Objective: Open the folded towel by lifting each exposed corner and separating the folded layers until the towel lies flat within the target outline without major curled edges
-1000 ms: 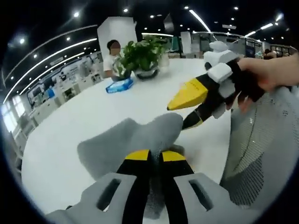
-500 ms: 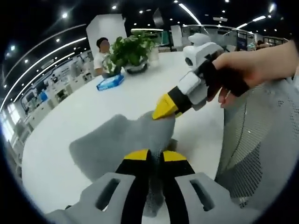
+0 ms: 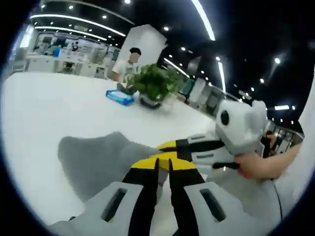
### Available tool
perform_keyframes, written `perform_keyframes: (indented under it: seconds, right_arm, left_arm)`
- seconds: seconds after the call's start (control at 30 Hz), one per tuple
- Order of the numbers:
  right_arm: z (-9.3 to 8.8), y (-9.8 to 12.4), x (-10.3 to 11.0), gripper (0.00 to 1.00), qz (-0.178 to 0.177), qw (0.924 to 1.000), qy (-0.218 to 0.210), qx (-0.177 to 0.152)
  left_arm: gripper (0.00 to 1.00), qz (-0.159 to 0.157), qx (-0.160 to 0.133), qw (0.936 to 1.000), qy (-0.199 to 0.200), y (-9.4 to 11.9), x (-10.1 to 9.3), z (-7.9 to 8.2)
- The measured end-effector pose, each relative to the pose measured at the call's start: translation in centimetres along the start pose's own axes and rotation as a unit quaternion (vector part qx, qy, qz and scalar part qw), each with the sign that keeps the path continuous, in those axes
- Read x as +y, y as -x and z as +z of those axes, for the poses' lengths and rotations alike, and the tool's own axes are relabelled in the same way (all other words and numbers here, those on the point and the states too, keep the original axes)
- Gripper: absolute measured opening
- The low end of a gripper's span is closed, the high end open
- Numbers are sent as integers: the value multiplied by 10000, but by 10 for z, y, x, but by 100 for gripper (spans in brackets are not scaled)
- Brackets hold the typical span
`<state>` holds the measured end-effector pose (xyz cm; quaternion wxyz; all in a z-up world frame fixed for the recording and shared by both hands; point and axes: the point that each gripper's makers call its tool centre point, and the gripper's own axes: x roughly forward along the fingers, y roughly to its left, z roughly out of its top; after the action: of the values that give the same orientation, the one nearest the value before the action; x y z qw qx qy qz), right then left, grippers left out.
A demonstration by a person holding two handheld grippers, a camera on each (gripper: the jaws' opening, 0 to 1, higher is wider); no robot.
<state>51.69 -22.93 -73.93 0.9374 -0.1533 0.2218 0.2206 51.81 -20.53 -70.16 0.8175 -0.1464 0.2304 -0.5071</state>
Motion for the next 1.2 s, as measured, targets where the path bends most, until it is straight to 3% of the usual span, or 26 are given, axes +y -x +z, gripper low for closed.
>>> perform_keyframes:
  seconds: [0.13,0.3,0.4,0.5,0.63,0.7,0.83,0.9,0.93,1.07,1.13,1.2]
  right_arm:
    - [5,-2,6,3,19,9977,672,-30]
    - [8,-3,15,3,119,9894,1444,-62]
    - [9,-5,25,3,226,9823,1858,-76]
    - [8,-7,35,3,388,9764,2122,-68]
    - [4,-10,50,2,644,9627,2626,-36]
    - [7,-8,52,2,668,9643,2563,-86]
    - [11,-9,57,2,809,9697,2299,-187]
    - [10,-10,60,3,921,9729,2111,-195]
    - [10,-10,60,3,943,9780,1850,-209]
    - [17,-6,55,5,1087,9856,1231,-395]
    - [33,2,53,5,1207,9870,684,-813]
    - [49,11,47,3,1313,9837,128,-1224]
  left_arm:
    - [9,316,273,9983,411,2,22,0]
    - [11,361,519,9974,357,-7,25,11]
    - [16,331,1231,9911,376,-20,23,-1]
    - [17,487,1770,9830,87,-27,25,-13]
    - [16,820,2203,9719,-81,-27,35,-22]
    - [16,930,2296,9685,-270,-27,41,-24]
    - [14,1179,2353,9647,-74,-23,53,-32]
    - [10,1093,2216,9690,34,-23,52,-32]
    - [7,1028,2049,9733,102,-24,51,-30]
    - [5,1139,1724,9782,222,-18,59,-26]
    - [4,1254,1611,9786,253,-13,64,-23]
    - [4,1338,1523,9790,226,-6,70,-19]
